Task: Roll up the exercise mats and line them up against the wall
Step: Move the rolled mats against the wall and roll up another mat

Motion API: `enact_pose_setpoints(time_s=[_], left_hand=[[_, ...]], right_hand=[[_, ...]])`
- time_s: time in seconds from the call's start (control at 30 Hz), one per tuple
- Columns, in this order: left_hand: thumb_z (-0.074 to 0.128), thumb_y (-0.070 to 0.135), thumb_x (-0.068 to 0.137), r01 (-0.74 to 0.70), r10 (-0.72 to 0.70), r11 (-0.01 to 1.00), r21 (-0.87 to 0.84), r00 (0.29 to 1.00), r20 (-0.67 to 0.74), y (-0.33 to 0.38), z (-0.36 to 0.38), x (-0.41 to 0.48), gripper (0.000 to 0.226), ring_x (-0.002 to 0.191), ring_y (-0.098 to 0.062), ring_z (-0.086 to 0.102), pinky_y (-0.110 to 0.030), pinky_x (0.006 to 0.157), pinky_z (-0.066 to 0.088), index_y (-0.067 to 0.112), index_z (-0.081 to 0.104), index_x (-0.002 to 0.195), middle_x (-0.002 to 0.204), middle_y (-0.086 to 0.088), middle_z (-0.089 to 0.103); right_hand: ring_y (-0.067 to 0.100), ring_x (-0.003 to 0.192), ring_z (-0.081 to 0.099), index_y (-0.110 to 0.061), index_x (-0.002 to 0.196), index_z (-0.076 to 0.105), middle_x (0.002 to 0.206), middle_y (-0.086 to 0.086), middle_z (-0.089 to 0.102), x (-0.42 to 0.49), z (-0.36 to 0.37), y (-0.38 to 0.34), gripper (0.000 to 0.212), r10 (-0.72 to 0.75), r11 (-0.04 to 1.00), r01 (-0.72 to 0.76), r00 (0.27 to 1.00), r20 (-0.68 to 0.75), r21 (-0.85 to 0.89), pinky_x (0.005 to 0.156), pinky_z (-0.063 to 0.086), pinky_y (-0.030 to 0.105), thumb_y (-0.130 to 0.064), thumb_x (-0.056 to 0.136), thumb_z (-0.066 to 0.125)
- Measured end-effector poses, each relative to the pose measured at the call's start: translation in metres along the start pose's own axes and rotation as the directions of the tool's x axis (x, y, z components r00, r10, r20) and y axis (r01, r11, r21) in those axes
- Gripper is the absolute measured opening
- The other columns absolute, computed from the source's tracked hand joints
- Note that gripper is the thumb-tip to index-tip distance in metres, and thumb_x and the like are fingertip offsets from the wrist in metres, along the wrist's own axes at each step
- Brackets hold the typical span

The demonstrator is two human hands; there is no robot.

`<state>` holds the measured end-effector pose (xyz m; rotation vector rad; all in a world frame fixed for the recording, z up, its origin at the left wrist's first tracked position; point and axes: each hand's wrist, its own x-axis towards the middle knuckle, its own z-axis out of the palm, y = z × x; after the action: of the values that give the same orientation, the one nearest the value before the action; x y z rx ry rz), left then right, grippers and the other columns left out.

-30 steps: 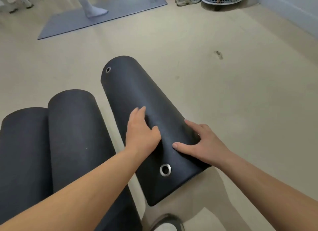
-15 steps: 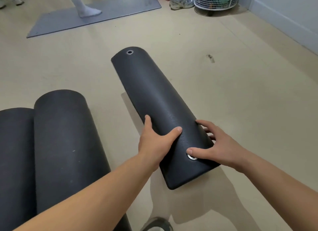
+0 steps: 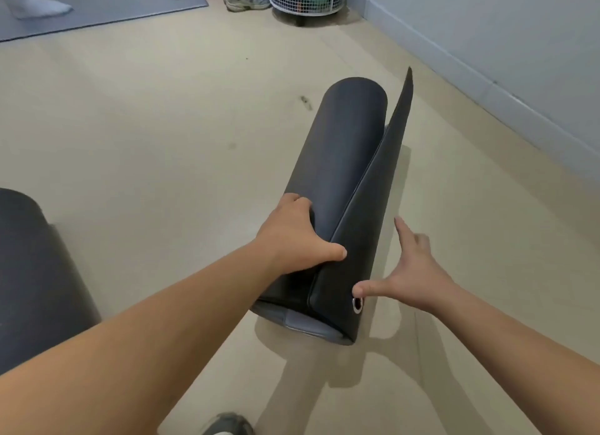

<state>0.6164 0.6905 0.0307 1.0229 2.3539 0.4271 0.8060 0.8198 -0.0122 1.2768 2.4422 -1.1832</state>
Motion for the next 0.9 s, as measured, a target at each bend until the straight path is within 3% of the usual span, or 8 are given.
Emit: enact_pose_setpoints(time_s=[0.13,0.27,0.37,0.5,0.6,0.7,0.8,0.9], left_hand=[[0.083,0.074,0.059,0.088,-0.086,0.995,-0.035,0.995,0.058,-0.005,0.001,-0.003,0.099,0.111,-0.021,0.055,-0.042,0.096,0.052,0.033,0.041,0.139,0.121,0.01,0.05],[0.085,0.067,0.067,0.026,-0.026,1.0,-0.004,0.999,0.039,0.0,0.009,-0.014,0.099,0.106,-0.021,0.061,-0.041,0.092,0.056,0.032,0.035,0.145,0.12,0.007,0.056],[0.082,0.063,0.068,-0.032,0.028,0.992,0.121,0.999,0.038,0.013,0.03,-0.018,0.092,0.117,-0.028,0.057,-0.049,0.098,0.054,0.034,0.034,0.141,0.128,-0.004,0.055],[0.076,0.044,0.083,-0.125,0.099,0.95,0.286,0.99,0.103,0.037,0.053,-0.026,0.072,0.153,-0.045,0.017,-0.067,0.117,0.03,0.027,0.037,0.141,0.162,-0.023,0.024],[0.073,0.039,0.09,-0.205,0.161,0.91,0.362,0.976,0.147,0.032,0.052,-0.028,0.042,0.158,-0.043,-0.002,-0.067,0.123,0.017,0.029,0.051,0.123,0.171,-0.02,0.006],[0.066,0.036,0.096,-0.304,0.239,0.865,0.398,0.949,0.207,0.005,0.04,-0.033,0.022,0.159,-0.038,-0.012,-0.063,0.127,0.006,0.032,0.049,0.108,0.173,-0.017,-0.006],[0.062,0.034,0.099,-0.428,0.324,0.755,0.497,0.902,0.285,-0.023,0.032,-0.039,0.022,0.158,-0.038,-0.018,-0.063,0.126,0.002,0.03,0.05,0.117,0.172,-0.02,-0.011],[0.061,0.022,0.099,-0.525,0.387,0.621,0.582,0.851,0.354,-0.038,0.029,-0.051,0.028,0.156,-0.044,-0.023,-0.069,0.123,0.001,0.028,0.05,0.124,0.169,-0.028,-0.014]], right_hand=[[0.022,0.159,0.005,-0.063,0.153,-0.015,0.169,-0.012,-0.012,0.001,-0.014,-0.025,0.156,-0.274,0.895,0.233,0.96,-0.058,-0.379,0.116,0.041,0.052,-0.079,0.039,0.09],[0.024,0.16,-0.008,-0.062,0.154,-0.015,0.171,-0.003,-0.023,0.005,-0.017,-0.047,0.157,-0.29,0.807,0.289,0.954,0.081,-0.515,0.119,0.038,0.05,-0.063,0.045,0.098],[0.03,0.16,-0.003,-0.056,0.158,-0.007,0.172,0.008,-0.013,0.001,-0.009,-0.044,0.155,-0.31,0.759,0.318,0.944,0.114,-0.569,0.124,0.029,0.047,-0.054,0.046,0.101],[0.032,0.157,-0.008,-0.049,0.159,-0.012,0.167,0.008,-0.009,-0.012,0.001,-0.022,0.161,-0.375,0.723,0.294,0.927,0.002,-0.626,0.129,0.009,0.05,-0.07,0.041,0.094],[0.029,0.157,-0.017,-0.046,0.16,-0.016,0.169,0.009,-0.011,-0.02,0.017,-0.013,0.16,-0.348,0.743,0.214,0.933,-0.093,-0.634,0.128,-0.004,0.055,-0.081,0.042,0.086],[0.027,0.157,-0.013,-0.041,0.162,-0.005,0.168,0.004,-0.002,-0.03,0.037,-0.03,0.147,-0.267,0.785,0.143,0.956,-0.122,-0.602,0.126,-0.001,0.062,-0.09,0.049,0.076],[0.03,0.154,0.008,-0.041,0.161,-0.008,0.166,0.005,0.011,-0.024,0.028,-0.058,0.139,-0.368,0.646,0.227,0.929,-0.037,-0.728,0.123,0.006,0.067,-0.087,0.059,0.074],[0.039,0.157,-0.017,-0.041,0.155,-0.031,0.169,0.012,-0.02,-0.009,-0.003,-0.073,0.153,-0.36,0.449,0.276,0.926,0.111,-0.85,0.124,0.0,0.066,-0.083,0.057,0.08]])
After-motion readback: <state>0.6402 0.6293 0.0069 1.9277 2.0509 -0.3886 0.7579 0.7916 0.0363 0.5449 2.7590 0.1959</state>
